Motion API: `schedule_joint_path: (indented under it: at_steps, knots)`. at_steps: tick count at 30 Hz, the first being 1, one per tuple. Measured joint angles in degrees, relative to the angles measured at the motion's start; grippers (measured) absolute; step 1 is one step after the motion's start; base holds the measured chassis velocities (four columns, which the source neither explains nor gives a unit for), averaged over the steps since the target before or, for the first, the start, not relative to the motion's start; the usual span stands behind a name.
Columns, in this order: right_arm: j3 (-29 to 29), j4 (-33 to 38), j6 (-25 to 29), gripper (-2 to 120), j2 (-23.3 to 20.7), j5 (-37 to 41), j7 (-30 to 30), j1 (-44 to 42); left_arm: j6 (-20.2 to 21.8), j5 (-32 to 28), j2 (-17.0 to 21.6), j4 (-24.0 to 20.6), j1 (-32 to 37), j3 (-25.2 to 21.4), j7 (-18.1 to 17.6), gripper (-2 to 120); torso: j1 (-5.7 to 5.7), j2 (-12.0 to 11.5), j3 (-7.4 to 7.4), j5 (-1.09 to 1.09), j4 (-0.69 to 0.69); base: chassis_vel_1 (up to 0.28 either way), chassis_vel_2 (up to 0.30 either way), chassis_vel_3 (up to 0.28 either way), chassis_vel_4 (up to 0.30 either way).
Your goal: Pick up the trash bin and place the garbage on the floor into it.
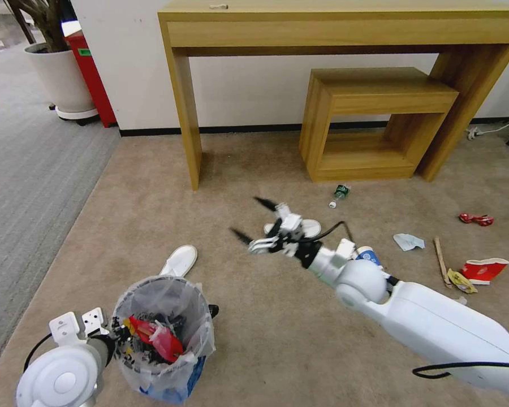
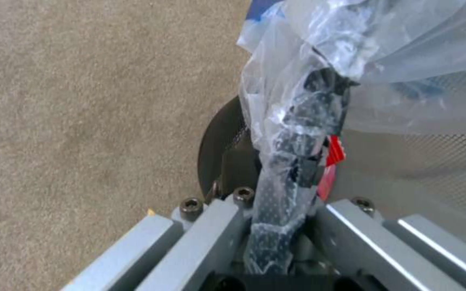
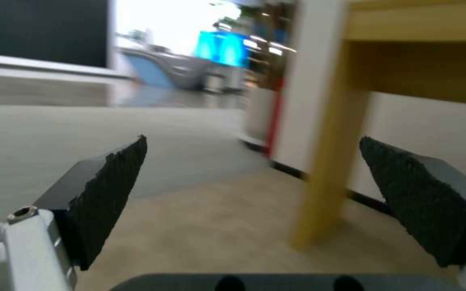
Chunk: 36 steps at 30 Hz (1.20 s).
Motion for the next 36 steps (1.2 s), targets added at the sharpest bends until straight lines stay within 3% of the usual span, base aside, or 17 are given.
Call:
schedule_joint_path:
  at_steps: [5, 15, 36]
  knots:
    - [9.8, 0.1, -1.7, 100, -1.7, -3.0, 7.5, -9.8, 0.0, 0.4, -0.1, -0.7, 0.6, -0.4, 0.0, 0, 0.0, 0.0, 0.0, 0.01, -0.01, 0.0, 0.0, 0.0, 0.0]
    - [21.8, -1.2, -0.3, 100, -2.5, -6.8, 10.6, -20.4, 0.0, 0.7, -0.7, -2.3, 1.7, -1.3, 0.1, 0, 0.0, 0.0, 0.0, 0.0, -0.01, 0.0, 0.0, 0.0, 0.0]
    - [27.2, -6.8, 3.0, 96, 1.6, -9.9, 12.2, -27.0, 0.0, 5.7, -5.0, -3.1, 3.3, -2.1, 1.0, 0, 0.0, 0.0, 0.0, 0.0, 0.0, 0.0, 0.0, 0.0, 0.0]
